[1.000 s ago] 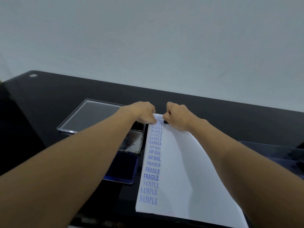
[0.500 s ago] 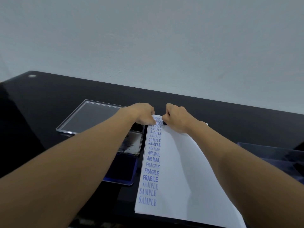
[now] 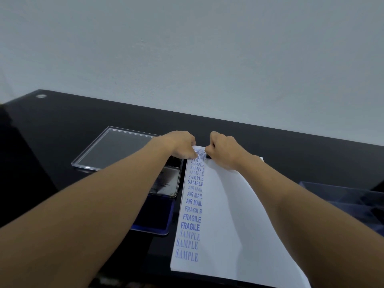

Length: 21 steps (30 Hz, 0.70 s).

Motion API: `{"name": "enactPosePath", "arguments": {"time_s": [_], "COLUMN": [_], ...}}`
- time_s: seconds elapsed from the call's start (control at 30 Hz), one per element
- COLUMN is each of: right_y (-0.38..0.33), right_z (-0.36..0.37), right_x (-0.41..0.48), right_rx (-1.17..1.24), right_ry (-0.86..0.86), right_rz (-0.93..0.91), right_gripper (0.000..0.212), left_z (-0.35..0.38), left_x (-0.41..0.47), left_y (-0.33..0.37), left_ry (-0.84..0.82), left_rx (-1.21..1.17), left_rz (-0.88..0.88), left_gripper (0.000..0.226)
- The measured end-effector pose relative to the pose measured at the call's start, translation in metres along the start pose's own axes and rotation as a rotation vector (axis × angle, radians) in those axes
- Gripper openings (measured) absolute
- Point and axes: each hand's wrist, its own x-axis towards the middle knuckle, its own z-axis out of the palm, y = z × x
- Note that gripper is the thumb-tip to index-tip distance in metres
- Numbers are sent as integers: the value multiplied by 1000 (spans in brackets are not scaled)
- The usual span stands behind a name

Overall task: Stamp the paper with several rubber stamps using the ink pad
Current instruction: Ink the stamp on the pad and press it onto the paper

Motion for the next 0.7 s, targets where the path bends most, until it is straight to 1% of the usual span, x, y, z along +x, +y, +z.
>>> {"name": "enactPosePath", "arguments": {"time_s": [0.13, 0.7], "right_y": [1, -2], "right_z": [1, 1], "right_x": [1, -3], "right_rx": [-2, 20], "right_ry": [0, 12], "right_rz": [5, 22], "right_gripper": [20, 21], "left_z": [0, 0], "left_x": [0, -2], "left_y": [-1, 1], "left_ry": [-3, 8], "left_rx": [5, 16], "left_rz": [1, 1], "left_gripper": [34, 39]}}
